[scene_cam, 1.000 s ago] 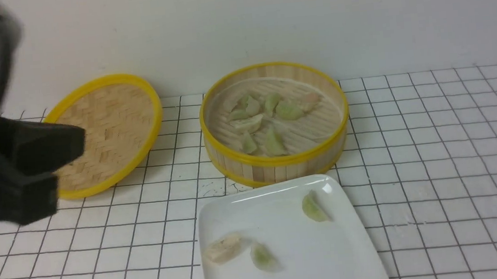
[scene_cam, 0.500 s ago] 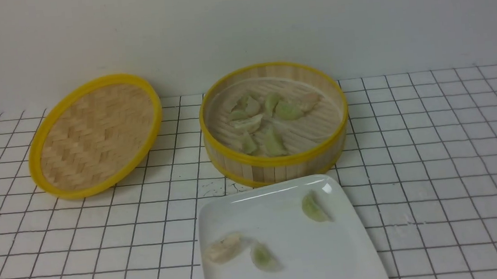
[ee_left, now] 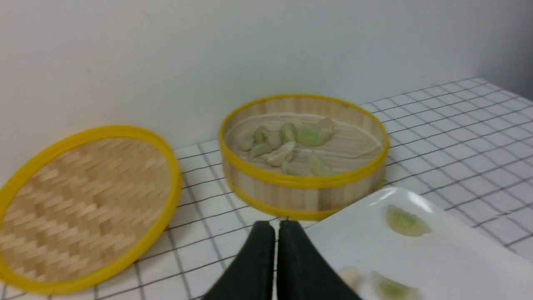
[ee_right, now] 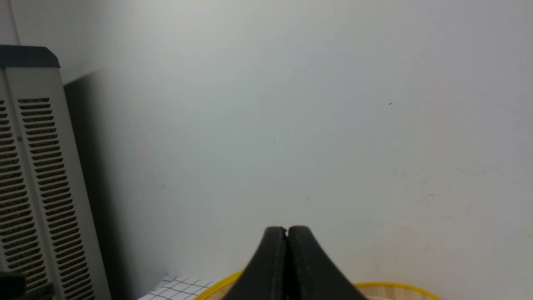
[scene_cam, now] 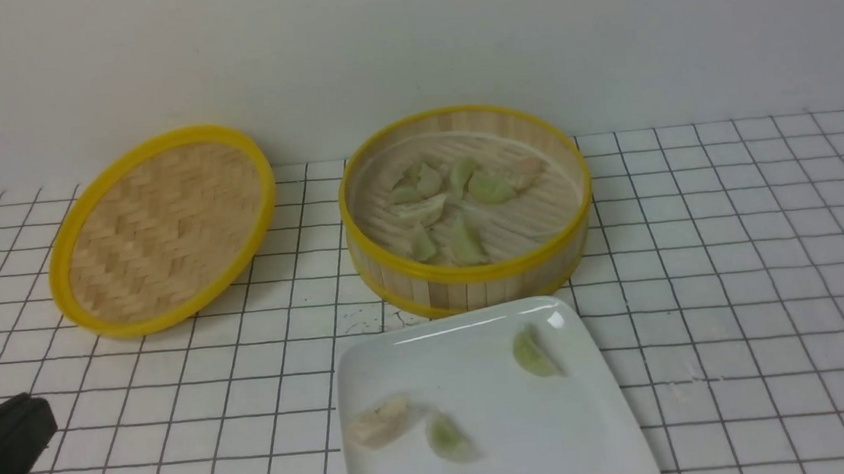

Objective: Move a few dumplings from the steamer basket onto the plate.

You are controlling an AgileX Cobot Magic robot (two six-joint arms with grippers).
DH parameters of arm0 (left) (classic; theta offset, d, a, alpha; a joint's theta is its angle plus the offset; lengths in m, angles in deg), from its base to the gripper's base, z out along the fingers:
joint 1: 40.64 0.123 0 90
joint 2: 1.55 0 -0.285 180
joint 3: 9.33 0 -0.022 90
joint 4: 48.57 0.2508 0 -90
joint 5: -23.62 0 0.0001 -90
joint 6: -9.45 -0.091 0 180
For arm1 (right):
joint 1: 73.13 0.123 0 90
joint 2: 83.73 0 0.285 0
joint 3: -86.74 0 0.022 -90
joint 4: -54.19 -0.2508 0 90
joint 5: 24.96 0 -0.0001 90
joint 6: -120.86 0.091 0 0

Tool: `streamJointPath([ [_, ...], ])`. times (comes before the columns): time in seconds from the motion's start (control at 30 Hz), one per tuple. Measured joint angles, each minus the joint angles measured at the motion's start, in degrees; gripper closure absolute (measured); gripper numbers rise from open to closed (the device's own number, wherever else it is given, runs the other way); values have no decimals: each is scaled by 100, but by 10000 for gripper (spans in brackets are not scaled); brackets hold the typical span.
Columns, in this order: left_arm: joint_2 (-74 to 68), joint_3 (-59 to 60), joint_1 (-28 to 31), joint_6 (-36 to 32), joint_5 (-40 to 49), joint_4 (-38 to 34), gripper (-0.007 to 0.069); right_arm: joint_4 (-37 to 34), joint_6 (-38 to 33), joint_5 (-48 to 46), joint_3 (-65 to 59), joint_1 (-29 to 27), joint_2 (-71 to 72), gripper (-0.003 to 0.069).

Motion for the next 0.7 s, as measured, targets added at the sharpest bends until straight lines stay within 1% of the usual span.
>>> streamJointPath([
  [0.1, 402, 870, 674, 0, -527, 6, 631, 0, 0, 0, 0, 0, 0, 673],
  [0.13, 435, 870, 722, 0, -562, 6, 631, 0, 0, 0, 0, 0, 0, 673],
  [0.2, 852, 1646, 1273, 0, -907, -4, 631, 0, 0, 0, 0, 0, 0, 673],
  [0.3, 1244, 1982, 1649, 0, -805, -60, 631, 0, 0, 0, 0, 0, 0, 673],
  [0.57, 1463, 2010, 1738, -382, 120, -135, 631, 0, 0, 0, 0, 0, 0, 673],
  [0.7, 1463, 2016, 1738, -412, 296, -146, 631, 0, 0, 0, 0, 0, 0, 673],
])
